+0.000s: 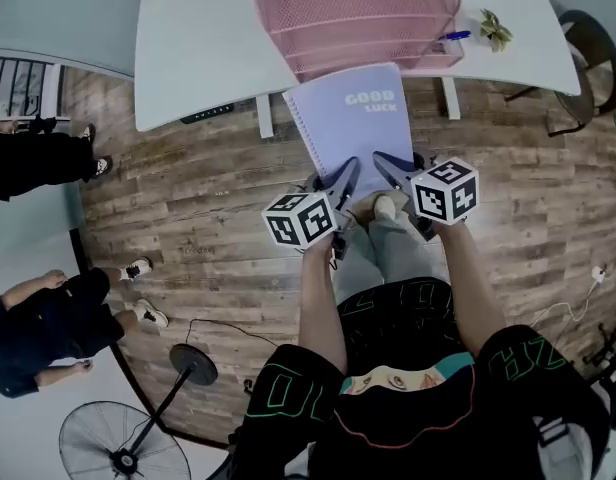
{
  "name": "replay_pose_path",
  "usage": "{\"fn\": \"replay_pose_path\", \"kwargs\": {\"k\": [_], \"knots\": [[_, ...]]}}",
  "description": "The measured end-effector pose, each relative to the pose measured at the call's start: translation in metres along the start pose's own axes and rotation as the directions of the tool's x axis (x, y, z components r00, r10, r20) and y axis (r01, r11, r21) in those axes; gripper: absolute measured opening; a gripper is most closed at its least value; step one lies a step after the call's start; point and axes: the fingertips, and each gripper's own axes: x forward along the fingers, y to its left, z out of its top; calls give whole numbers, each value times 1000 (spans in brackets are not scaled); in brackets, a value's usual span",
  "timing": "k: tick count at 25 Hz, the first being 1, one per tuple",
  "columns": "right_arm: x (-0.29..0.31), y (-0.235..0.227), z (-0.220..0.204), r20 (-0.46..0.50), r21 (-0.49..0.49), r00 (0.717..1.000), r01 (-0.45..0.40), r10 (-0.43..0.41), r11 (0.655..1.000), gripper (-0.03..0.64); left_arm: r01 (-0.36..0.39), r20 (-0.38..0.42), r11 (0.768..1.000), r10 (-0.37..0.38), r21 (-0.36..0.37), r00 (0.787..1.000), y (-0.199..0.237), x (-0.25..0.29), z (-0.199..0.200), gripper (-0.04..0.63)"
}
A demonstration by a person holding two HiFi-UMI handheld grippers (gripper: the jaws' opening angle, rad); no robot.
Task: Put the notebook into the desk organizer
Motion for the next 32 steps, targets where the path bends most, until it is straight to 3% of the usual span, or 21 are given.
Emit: {"fn": "replay_pose_path", "kwargs": {"k": [10,18,24,26,29,32], "knots": [[-2,-34,-27,-72,143,997,3,7,990,58,33,-139,995,-47,-98,989,10,34,-29,49],[12,-49,-14,-101,236,993,-41,66,971,64,68,-211,984,-103,-164,972,22,49,-14,49],[22,-61,10,-93,232,992,-58,81,971,75,137,-208,962,-188,-238,960,23,63,11,46],[24,-65,18,-84,220,994,-52,72,974,94,160,-214,951,-220,-265,952,23,68,18,46],[24,-68,27,-66,222,995,-65,81,973,197,207,-220,933,-277,-295,935,19,75,27,43],[21,-71,34,-49,197,996,-67,78,978,252,240,-219,917,-318,-320,923,16,81,34,41]]}}
